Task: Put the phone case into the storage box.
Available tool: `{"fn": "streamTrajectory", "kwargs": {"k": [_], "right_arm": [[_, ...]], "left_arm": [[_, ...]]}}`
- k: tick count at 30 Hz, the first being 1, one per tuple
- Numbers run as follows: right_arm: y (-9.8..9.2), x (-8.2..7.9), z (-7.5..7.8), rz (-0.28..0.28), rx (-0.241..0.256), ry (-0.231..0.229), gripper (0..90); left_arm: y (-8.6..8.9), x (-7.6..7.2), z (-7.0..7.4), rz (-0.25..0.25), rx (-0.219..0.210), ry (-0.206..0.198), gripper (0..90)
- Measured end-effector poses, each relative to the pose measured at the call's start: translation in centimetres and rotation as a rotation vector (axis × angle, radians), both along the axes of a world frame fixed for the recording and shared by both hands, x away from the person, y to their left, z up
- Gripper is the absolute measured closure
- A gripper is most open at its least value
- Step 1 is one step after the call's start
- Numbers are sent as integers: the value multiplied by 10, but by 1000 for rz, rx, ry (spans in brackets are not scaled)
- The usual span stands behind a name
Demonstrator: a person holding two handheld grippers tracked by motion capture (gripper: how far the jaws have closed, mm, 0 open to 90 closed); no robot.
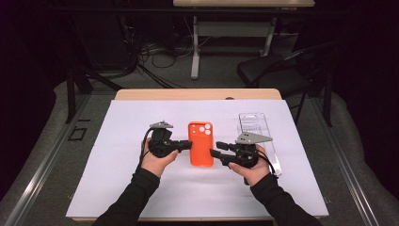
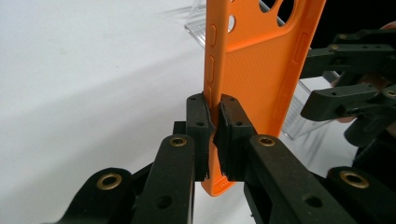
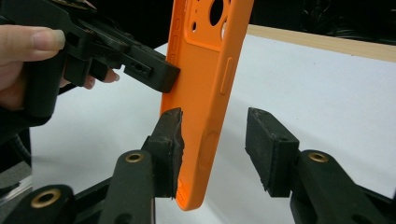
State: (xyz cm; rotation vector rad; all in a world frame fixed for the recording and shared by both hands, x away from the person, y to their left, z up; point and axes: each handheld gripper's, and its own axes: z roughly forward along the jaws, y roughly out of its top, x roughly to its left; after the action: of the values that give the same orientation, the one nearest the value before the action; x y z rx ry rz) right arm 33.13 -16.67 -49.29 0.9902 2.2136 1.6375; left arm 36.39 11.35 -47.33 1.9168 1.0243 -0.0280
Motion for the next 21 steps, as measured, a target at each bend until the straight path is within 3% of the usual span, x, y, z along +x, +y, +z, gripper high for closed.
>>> {"fn": "streamTrajectory", "kwargs": {"k": [8, 21], "right_arm": [[3, 1, 6, -32, -86, -55, 573], [7, 6, 23, -71, -165, -115, 577]], "left_arm": [[-4, -2, -1, 29, 16, -10, 843], [-9, -5, -2, 83, 34, -37, 842]]}}
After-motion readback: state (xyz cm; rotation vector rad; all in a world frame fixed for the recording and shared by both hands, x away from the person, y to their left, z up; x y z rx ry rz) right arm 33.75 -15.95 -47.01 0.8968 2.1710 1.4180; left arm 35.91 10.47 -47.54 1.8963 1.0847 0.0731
